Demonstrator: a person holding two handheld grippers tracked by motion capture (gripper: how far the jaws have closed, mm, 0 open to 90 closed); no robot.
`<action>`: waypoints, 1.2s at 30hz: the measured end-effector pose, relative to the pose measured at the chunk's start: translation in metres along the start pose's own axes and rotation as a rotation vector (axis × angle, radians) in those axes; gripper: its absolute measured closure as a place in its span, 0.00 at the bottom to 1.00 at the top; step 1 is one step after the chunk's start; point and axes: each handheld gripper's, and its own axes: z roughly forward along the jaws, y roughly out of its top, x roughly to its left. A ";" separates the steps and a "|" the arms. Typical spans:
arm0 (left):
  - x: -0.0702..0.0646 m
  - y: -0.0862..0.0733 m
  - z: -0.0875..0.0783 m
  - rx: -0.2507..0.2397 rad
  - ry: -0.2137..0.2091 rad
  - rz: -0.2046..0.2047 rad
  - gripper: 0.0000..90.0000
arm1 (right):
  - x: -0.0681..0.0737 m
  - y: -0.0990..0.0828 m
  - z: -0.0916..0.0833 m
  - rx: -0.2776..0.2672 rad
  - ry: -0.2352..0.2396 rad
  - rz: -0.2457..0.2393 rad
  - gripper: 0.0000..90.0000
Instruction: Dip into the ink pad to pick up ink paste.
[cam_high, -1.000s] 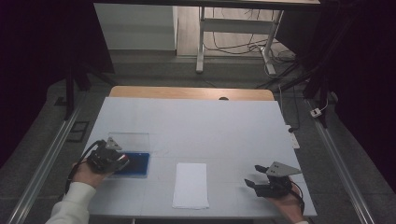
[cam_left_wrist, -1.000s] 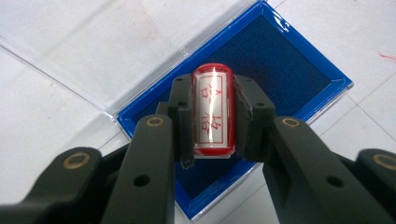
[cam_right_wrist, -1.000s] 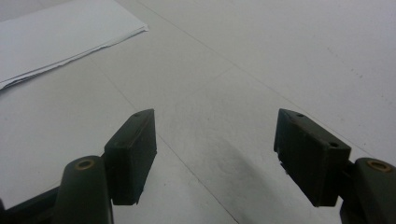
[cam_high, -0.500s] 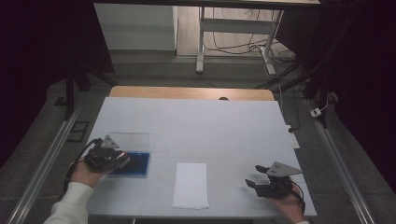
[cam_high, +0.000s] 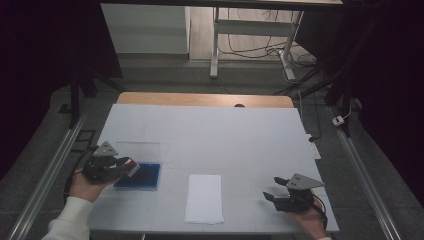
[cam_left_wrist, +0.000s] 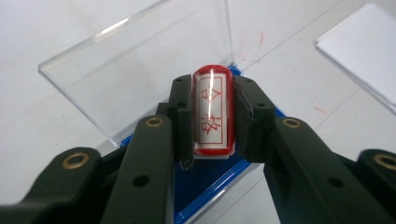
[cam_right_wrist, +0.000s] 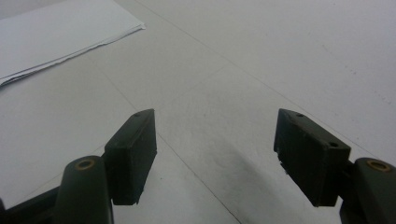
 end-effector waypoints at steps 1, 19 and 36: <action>-0.001 0.001 -0.001 -0.004 0.000 0.005 0.79 | 0.000 0.000 0.000 -0.001 0.000 0.001 0.33; -0.016 0.008 -0.010 -0.051 -0.041 0.043 0.78 | -0.001 0.000 -0.002 0.003 -0.007 -0.002 0.34; -0.035 0.014 -0.007 -0.115 -0.157 0.041 0.78 | 0.000 0.000 -0.002 0.003 -0.006 -0.005 0.34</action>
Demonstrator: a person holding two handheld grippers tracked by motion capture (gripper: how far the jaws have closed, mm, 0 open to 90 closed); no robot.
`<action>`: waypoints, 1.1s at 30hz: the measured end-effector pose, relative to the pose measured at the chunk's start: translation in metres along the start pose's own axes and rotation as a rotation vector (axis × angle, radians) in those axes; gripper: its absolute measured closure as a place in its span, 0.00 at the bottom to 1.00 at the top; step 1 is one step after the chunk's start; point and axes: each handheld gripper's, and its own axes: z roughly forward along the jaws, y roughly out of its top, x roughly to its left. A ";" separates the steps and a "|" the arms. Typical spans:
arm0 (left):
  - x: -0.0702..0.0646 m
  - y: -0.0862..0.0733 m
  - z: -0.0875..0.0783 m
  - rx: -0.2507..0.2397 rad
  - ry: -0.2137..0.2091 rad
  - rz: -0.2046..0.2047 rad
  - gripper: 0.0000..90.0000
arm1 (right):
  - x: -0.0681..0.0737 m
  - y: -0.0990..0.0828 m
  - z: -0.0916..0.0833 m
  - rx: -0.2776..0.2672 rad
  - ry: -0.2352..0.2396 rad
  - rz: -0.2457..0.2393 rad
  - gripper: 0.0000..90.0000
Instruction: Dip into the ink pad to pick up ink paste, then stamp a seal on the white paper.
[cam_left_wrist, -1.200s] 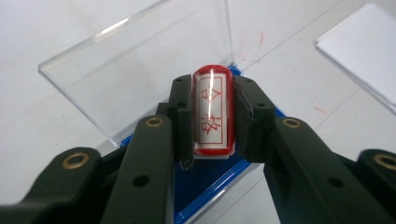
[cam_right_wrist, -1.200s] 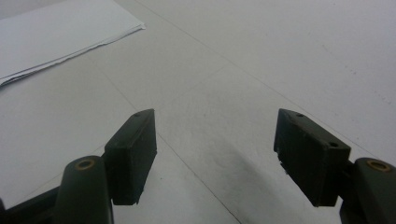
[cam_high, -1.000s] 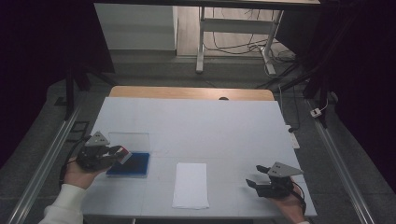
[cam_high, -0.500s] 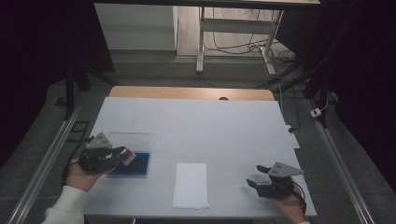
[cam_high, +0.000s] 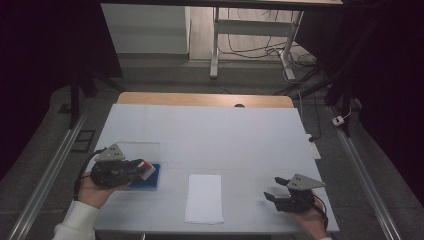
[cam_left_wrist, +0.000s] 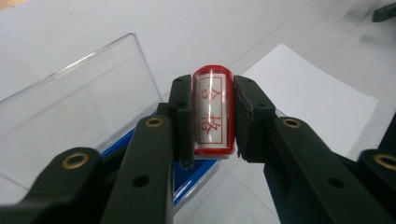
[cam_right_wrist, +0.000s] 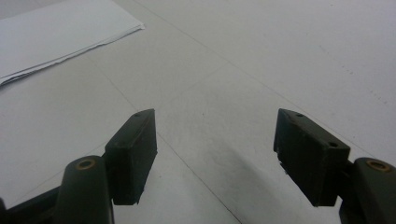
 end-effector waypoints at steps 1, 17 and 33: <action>-0.001 0.000 0.001 0.003 -0.001 0.005 0.78 | 0.000 0.000 0.000 -0.003 0.003 0.001 0.34; -0.024 0.010 0.016 0.010 -0.052 0.066 0.78 | 0.000 0.000 0.000 0.007 -0.004 -0.003 0.34; -0.048 0.026 0.044 0.031 -0.113 0.112 0.78 | 0.000 -0.001 0.002 0.005 0.006 0.001 0.34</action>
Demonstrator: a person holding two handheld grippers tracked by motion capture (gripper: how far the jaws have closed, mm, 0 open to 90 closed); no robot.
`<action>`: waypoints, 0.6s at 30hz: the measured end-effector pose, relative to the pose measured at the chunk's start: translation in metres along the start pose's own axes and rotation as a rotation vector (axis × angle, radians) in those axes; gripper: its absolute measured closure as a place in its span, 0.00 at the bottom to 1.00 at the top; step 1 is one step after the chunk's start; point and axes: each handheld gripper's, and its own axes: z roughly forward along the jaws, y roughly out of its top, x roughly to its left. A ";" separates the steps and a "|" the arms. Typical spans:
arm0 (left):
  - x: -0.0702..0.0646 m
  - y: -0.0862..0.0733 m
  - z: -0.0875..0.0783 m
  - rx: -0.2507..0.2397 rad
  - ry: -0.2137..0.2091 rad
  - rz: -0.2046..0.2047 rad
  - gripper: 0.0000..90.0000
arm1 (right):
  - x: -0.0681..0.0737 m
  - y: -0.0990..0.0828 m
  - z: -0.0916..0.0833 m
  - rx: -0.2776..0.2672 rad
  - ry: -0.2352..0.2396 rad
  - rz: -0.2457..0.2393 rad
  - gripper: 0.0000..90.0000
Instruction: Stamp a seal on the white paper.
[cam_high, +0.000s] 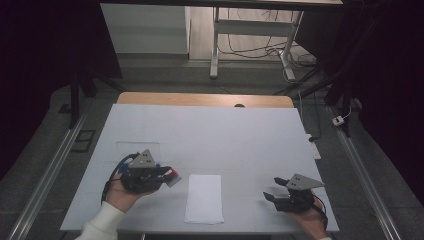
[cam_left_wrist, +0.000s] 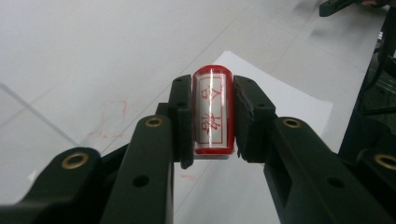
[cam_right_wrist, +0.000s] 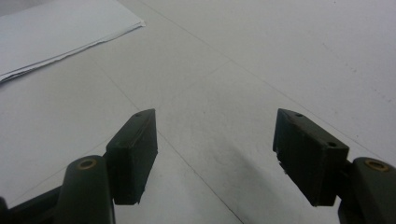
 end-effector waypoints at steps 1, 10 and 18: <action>-0.001 0.001 0.002 0.001 -0.005 0.003 0.78 | 0.000 0.000 0.000 -0.002 0.001 0.000 0.34; -0.011 0.010 0.019 0.014 -0.037 0.024 0.78 | 0.000 0.000 0.001 0.000 0.002 0.000 0.34; -0.021 0.019 0.032 0.022 -0.068 0.047 0.78 | 0.000 0.001 0.001 0.002 0.002 -0.005 0.34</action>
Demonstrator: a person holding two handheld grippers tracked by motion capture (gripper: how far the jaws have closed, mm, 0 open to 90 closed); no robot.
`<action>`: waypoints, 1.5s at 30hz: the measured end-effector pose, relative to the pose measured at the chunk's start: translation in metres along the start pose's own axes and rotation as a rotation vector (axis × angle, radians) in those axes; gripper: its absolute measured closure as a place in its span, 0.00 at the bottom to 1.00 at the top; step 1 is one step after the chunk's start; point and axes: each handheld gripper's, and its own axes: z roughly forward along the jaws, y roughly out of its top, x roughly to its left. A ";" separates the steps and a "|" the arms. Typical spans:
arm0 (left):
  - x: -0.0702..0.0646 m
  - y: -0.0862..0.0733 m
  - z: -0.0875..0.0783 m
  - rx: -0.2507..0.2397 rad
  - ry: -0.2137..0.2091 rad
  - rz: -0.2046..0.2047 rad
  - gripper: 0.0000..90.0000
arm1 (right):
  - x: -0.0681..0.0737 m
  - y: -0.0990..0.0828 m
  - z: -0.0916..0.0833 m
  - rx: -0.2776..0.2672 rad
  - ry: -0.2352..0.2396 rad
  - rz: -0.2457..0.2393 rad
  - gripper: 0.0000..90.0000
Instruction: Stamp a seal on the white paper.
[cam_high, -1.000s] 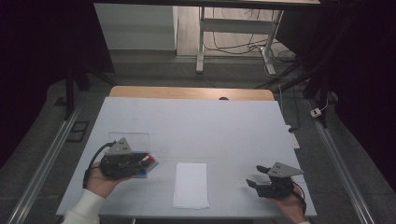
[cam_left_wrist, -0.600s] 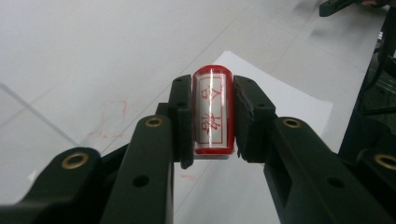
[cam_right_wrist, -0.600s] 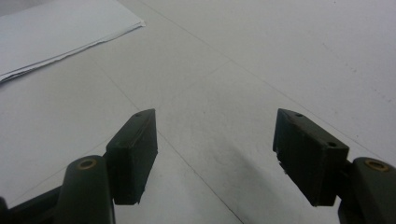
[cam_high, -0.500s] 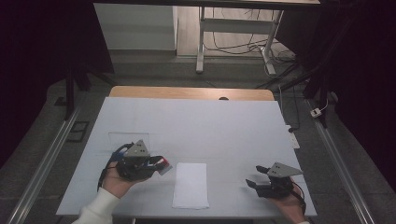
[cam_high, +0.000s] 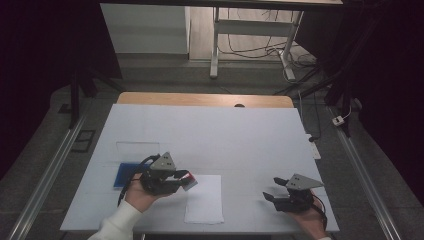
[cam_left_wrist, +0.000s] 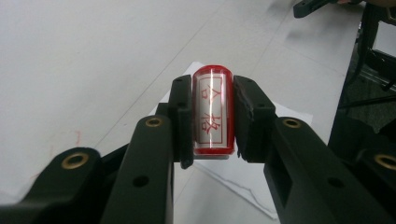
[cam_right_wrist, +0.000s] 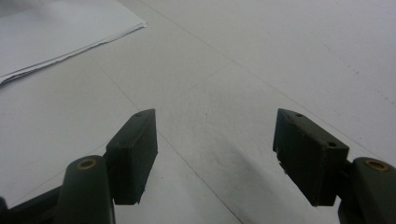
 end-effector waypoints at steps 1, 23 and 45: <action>-0.001 0.001 0.001 0.002 -0.004 0.004 0.78 | 0.000 0.000 0.000 0.003 -0.007 -0.002 0.34; -0.013 0.012 0.030 0.056 -0.043 0.037 0.78 | 0.000 0.000 0.000 0.004 0.002 -0.004 0.34; -0.015 0.012 0.057 0.147 -0.031 0.062 0.78 | 0.001 -0.001 0.001 0.012 0.006 -0.002 0.34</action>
